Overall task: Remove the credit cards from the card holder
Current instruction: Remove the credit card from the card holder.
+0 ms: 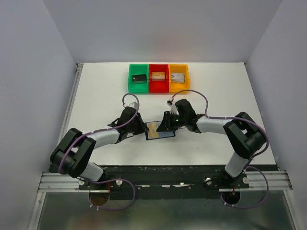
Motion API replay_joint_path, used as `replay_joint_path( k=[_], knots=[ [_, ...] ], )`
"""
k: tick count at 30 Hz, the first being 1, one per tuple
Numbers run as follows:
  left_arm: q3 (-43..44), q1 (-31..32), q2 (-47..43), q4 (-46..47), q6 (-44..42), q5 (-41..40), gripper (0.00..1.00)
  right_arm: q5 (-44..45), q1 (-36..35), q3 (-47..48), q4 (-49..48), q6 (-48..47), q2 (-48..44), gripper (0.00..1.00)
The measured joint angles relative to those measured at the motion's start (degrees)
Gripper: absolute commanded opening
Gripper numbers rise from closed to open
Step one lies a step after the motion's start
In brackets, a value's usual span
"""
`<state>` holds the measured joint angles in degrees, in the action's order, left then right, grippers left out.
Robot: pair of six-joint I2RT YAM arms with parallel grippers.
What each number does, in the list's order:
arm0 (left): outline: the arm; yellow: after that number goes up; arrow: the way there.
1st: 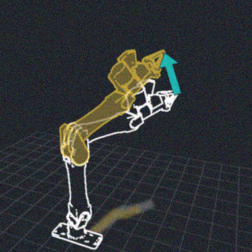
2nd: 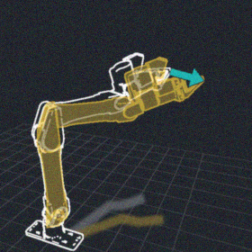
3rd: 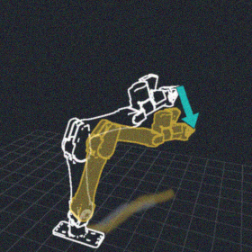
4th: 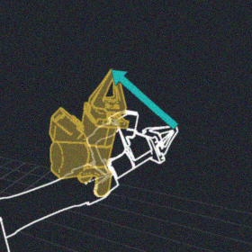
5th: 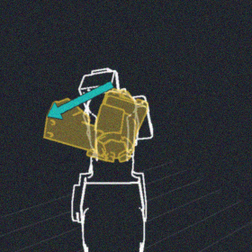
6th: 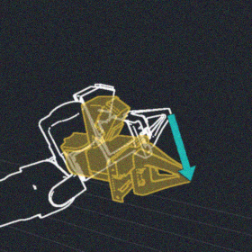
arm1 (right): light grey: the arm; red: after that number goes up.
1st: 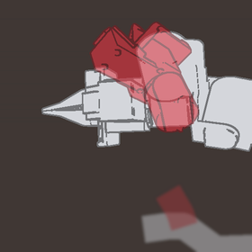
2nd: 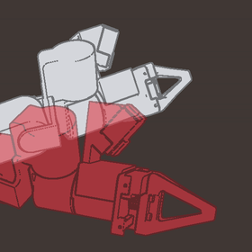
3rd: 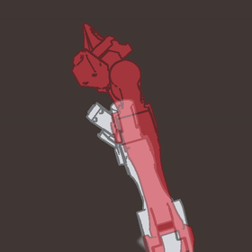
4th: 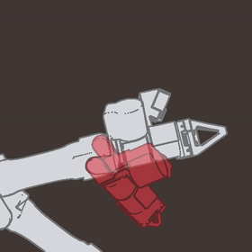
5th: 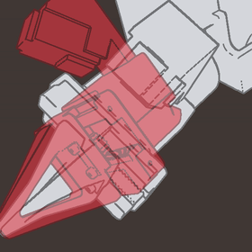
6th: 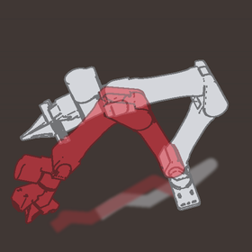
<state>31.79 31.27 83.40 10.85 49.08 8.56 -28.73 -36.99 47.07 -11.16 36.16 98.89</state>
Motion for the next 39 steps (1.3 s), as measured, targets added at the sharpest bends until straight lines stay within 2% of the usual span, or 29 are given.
replay_joint_path(
  k=[39],
  knots=[
    [1.31, 0.09, 3.02, -0.87, -0.09, -0.09, 0.0, 0.15, 2.51, -1.22, -3.56, 1.79, 3.37, 0.34]
  ],
)
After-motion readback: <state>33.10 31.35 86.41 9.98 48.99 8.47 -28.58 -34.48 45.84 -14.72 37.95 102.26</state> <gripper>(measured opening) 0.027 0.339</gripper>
